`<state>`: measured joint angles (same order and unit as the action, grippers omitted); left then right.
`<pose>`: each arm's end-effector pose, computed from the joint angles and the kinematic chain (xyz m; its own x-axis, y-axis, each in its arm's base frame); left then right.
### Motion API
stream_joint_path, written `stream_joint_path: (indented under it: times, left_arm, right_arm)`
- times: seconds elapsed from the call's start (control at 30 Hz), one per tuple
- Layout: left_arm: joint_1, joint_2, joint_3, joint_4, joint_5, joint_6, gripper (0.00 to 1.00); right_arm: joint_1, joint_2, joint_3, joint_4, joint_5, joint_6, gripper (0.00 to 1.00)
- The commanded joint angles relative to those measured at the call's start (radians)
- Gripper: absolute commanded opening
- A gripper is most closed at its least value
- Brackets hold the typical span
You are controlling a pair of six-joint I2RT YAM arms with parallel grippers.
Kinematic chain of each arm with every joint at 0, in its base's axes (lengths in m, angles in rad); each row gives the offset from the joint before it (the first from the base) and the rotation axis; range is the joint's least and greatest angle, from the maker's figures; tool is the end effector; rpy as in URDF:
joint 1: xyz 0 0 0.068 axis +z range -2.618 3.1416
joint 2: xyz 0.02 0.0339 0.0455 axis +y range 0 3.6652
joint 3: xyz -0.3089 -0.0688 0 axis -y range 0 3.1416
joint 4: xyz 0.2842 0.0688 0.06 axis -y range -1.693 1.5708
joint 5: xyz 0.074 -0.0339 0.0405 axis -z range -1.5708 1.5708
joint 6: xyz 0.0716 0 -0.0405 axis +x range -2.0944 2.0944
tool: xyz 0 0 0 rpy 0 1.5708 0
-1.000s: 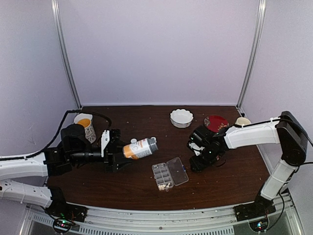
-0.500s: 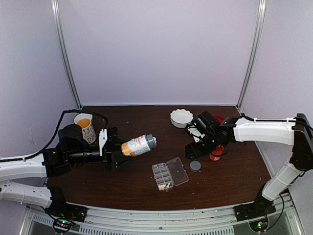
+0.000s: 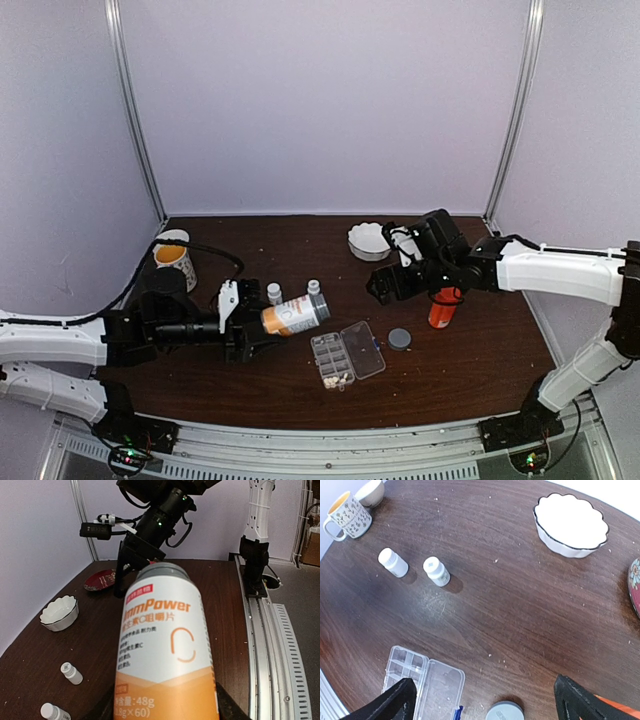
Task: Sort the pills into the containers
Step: Pour the pill into the compartment of the pill container.
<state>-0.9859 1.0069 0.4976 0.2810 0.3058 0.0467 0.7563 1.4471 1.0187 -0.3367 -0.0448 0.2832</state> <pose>0.1316 -0.2377 0.2562 -0.0801 0.2017 -0.9762 0.9618 0.2729 -0.0226 0.2671 0.2564 0.2558 -0.6819 -0.2595 -0.6839 -0.5400 0.8092 0.2313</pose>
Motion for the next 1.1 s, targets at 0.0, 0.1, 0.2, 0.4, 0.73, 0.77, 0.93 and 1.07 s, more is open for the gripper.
stream_joint_path:
  times: [0.0,0.1,0.2,0.4,0.73,0.77,0.93,1.07]
  left_arm:
    - [-0.015,0.019,-0.036,0.123,0.009,0.035,0.0]
    - [-0.025,0.035,-0.051,0.139,0.006,0.034,0.0]
    - [-0.028,0.059,-0.062,0.155,-0.021,-0.014,0.0]
    - [-0.049,0.103,-0.13,0.279,-0.088,-0.09,0.0]
    - [-0.048,0.187,-0.107,0.29,-0.128,-0.184,0.0]
    - [-0.049,0.192,-0.111,0.293,-0.152,-0.208,0.0]
    - [-0.07,0.198,-0.16,0.33,-0.179,-0.205,0.0]
    - [-0.081,0.219,-0.182,0.341,-0.178,-0.199,0.0]
  right_arm:
    - [-0.021,0.049,0.034,0.067,0.004,-0.038,1.0]
    - [-0.022,0.09,0.074,0.083,0.04,-0.07,1.0]
    - [-0.021,0.105,0.067,0.141,0.06,-0.102,0.98]
    - [-0.022,0.088,-0.024,0.257,0.011,-0.129,0.96]
    - [-0.007,0.048,-0.167,0.387,-0.034,-0.088,0.93]
    - [-0.004,0.039,-0.186,0.41,-0.034,-0.088,0.92]
    - [0.006,0.04,-0.21,0.457,-0.007,-0.08,0.92]
    - [0.006,0.045,-0.204,0.452,0.004,-0.068,0.92]
